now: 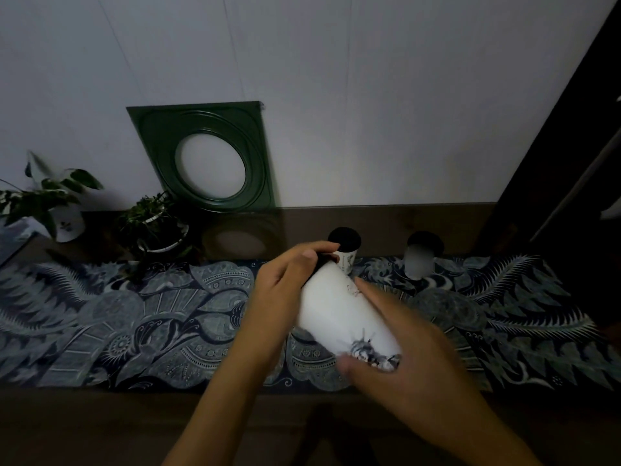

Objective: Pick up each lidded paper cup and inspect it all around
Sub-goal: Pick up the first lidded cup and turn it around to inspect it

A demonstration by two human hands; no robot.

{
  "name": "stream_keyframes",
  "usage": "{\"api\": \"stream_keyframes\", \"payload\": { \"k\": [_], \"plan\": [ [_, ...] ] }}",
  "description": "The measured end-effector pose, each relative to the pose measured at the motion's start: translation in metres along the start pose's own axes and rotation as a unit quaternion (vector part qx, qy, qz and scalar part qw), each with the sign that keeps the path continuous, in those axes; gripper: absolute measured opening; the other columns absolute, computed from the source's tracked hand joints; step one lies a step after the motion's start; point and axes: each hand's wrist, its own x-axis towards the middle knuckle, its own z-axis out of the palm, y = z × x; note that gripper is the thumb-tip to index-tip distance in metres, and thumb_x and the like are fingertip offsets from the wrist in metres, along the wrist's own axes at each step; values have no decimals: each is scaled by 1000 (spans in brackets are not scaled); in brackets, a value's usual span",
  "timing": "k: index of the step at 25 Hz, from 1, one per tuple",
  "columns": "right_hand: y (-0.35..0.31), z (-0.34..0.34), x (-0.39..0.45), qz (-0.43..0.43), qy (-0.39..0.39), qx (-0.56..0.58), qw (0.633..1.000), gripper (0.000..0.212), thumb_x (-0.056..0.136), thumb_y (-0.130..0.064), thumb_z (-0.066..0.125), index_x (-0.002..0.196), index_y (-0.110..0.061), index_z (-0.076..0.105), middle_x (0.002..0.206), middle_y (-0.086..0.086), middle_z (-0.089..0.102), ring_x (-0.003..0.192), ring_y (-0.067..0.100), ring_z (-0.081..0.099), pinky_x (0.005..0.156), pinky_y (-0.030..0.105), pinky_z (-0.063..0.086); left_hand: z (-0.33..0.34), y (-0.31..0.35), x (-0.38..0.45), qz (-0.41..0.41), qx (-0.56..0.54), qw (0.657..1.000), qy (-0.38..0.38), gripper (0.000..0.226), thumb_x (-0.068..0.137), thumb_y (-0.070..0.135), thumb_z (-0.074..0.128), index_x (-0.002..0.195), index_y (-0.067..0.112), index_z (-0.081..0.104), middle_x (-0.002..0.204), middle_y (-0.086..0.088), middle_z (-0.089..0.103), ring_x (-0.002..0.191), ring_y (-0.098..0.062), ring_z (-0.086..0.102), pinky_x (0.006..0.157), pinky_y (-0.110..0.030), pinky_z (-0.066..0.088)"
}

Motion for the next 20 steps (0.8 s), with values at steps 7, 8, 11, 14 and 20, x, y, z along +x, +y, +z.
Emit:
{"api": "stream_keyframes", "payload": {
  "k": [7,8,11,14,20],
  "plan": [
    [-11,-8,0,163,-70,380,908,53,61,-54,76,112,-51,62,108,3,75,72,22,73,59,36,60,-3,5,-1,6,-48,999,-7,36,92,28,46,106,13,76,110,-8,76,106,-30,69,92,-43,54],
    [-11,-7,0,115,-53,240,962,63,63,-61,74,121,-60,49,120,-10,67,84,13,72,71,32,61,-2,4,0,-3,-41,999,3,35,90,27,47,103,14,77,108,-7,77,105,-32,68,89,-43,55],
    [-8,-1,-2,-38,-10,-199,979,88,73,-69,59,139,-58,3,130,-32,29,101,1,54,83,22,52,0,4,1,-23,-33,999,13,35,88,29,47,101,17,78,106,-4,77,103,-30,69,80,-34,56],
    [-8,-1,-3,10,0,-47,999,86,68,-61,70,138,-60,20,128,-30,43,97,2,61,77,25,57,-1,6,1,-17,-38,999,-7,38,91,32,45,106,17,77,110,-4,77,105,-26,70,88,-37,55],
    [-11,-12,2,177,-81,470,861,42,76,-41,76,116,-33,65,99,15,75,63,28,71,48,32,55,-3,7,1,0,-57,998,-25,38,93,31,45,107,15,76,112,-6,76,107,-25,69,91,-37,54]
  ]
}}
